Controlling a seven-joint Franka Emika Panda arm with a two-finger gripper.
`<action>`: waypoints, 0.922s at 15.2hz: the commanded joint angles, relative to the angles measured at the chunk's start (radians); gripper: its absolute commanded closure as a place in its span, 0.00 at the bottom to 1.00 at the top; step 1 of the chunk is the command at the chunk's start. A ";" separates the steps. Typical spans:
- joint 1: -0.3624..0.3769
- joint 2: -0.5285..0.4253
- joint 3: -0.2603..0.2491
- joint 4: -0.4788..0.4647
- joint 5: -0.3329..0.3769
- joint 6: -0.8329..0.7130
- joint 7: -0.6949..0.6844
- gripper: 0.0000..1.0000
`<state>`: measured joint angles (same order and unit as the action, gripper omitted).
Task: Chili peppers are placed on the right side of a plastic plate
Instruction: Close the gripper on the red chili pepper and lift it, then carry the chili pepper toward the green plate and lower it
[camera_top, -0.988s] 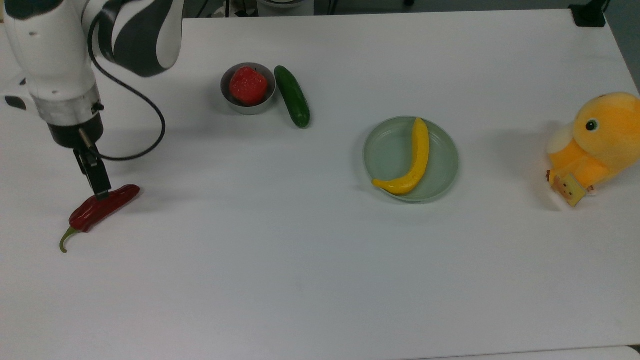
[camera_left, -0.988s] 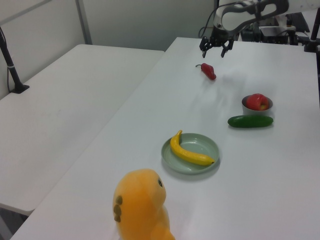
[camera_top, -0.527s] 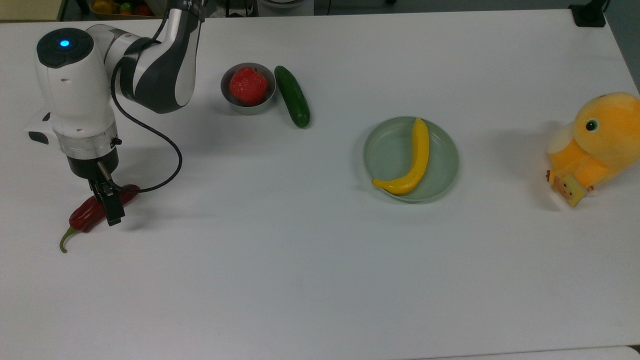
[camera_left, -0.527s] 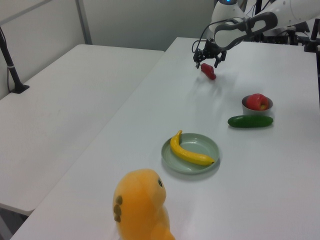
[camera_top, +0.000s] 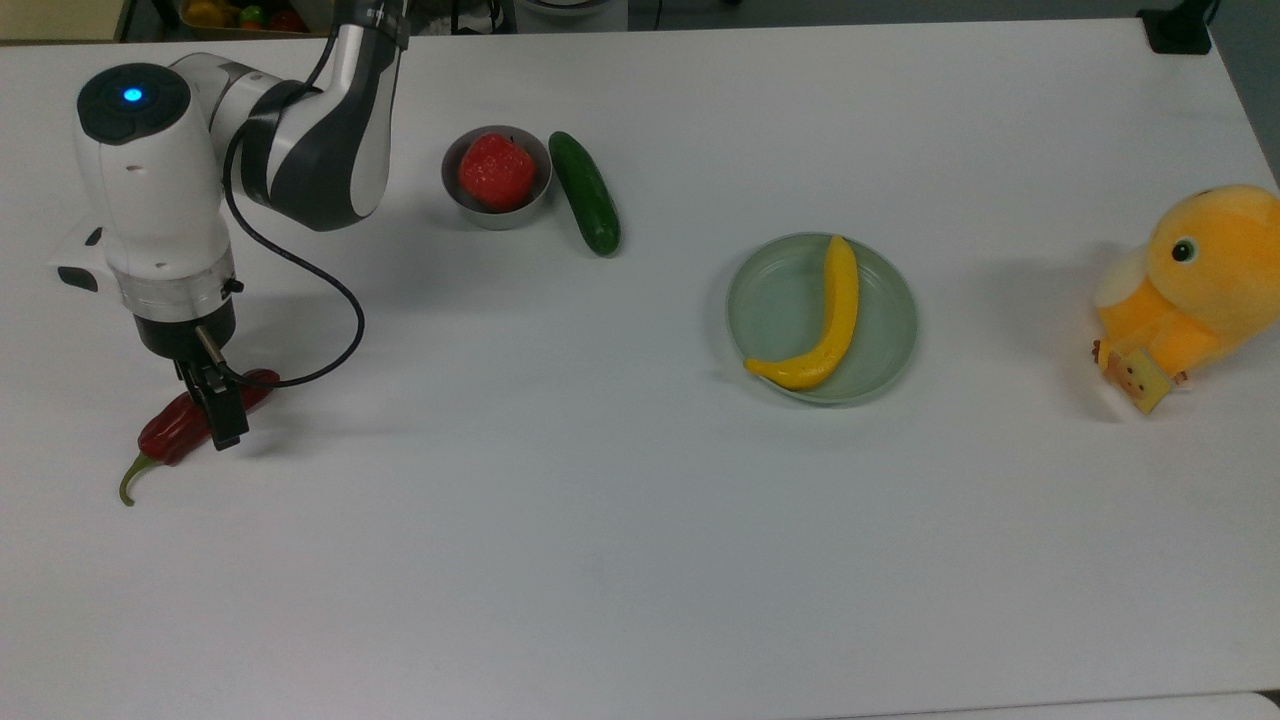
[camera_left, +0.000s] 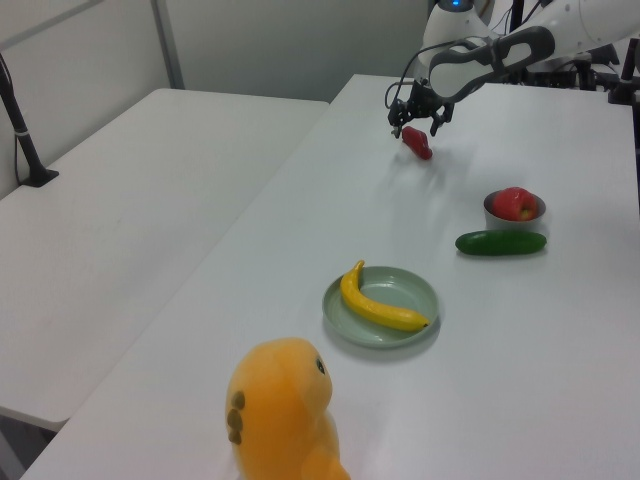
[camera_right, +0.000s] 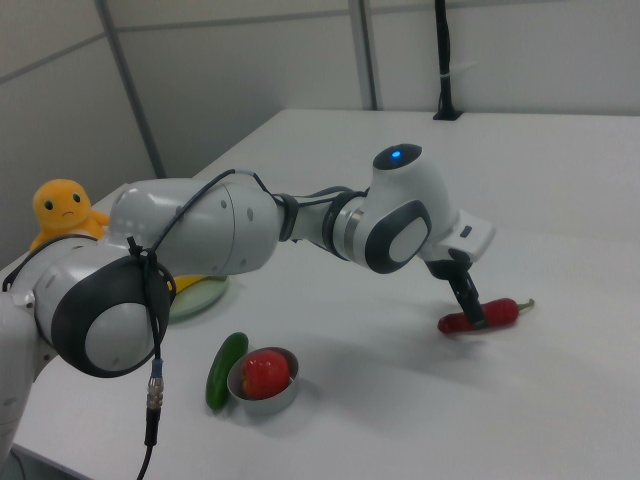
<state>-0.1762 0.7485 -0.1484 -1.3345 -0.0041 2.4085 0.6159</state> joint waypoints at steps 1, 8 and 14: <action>0.014 0.011 -0.019 -0.015 -0.027 0.006 0.016 0.16; 0.011 0.029 -0.017 -0.015 -0.077 0.007 0.004 1.00; 0.012 0.012 -0.016 -0.015 -0.076 0.009 0.002 0.99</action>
<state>-0.1767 0.7748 -0.1526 -1.3367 -0.0642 2.4086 0.6155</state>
